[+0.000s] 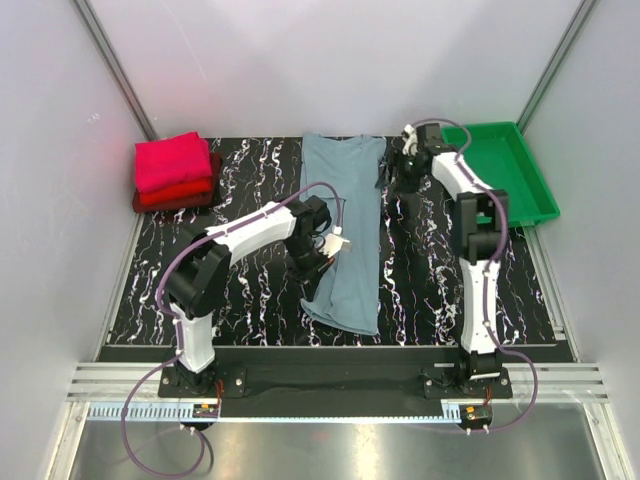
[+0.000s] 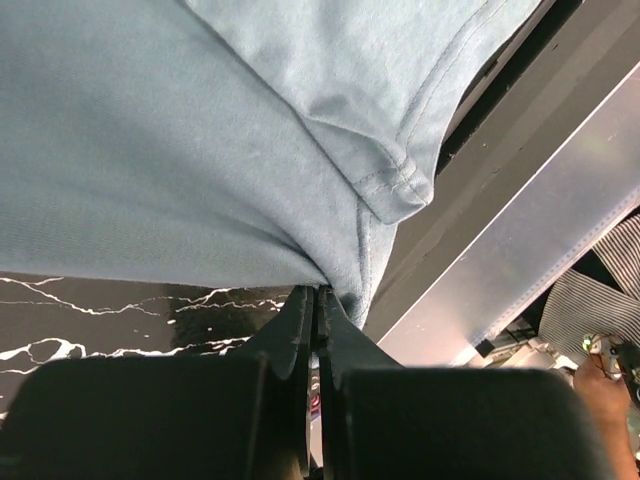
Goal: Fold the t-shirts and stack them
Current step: Fold the tshirt
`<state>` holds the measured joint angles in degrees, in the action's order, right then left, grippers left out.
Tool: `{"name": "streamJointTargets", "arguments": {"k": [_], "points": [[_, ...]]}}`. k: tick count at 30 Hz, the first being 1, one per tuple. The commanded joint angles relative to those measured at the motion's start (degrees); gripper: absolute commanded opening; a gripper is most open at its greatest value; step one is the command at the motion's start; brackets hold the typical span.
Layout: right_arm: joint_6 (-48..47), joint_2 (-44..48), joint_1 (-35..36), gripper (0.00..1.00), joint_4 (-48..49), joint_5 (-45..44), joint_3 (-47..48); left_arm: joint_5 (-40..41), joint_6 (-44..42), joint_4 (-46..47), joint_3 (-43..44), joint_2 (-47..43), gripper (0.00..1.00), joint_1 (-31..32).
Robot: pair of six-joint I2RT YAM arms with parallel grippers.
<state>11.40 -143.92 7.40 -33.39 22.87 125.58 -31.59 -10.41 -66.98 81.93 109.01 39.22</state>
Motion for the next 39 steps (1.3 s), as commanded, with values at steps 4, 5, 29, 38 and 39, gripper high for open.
{"name": "streamJointTargets", "arguments": {"k": [4, 5, 29, 38, 39], "points": [[1.08, 26.03, -2.12, 0.69, -17.66, 21.23, -29.3, -4.08, 1.01, -0.7, 4.2, 1.99, 0.0, -0.81], [1.69, 30.93, -2.13, 0.68, -19.94, 22.55, -37.34, -4.09, 1.27, -0.43, 4.9, 2.34, 0.0, -0.99], [17.42, 49.63, 9.12, 0.56, -12.5, 20.11, -78.21, -12.09, 3.55, -5.63, -1.5, 2.79, 0.0, -4.59], [24.02, 44.78, 17.12, 0.55, -6.25, 15.45, -79.79, -13.31, 5.76, -0.6, -3.36, 3.84, 0.0, -4.68], [23.85, 44.78, 17.21, 0.55, -6.43, 15.1, -79.88, -13.49, 5.67, -0.69, -3.18, 4.1, 0.0, -4.68]]}}
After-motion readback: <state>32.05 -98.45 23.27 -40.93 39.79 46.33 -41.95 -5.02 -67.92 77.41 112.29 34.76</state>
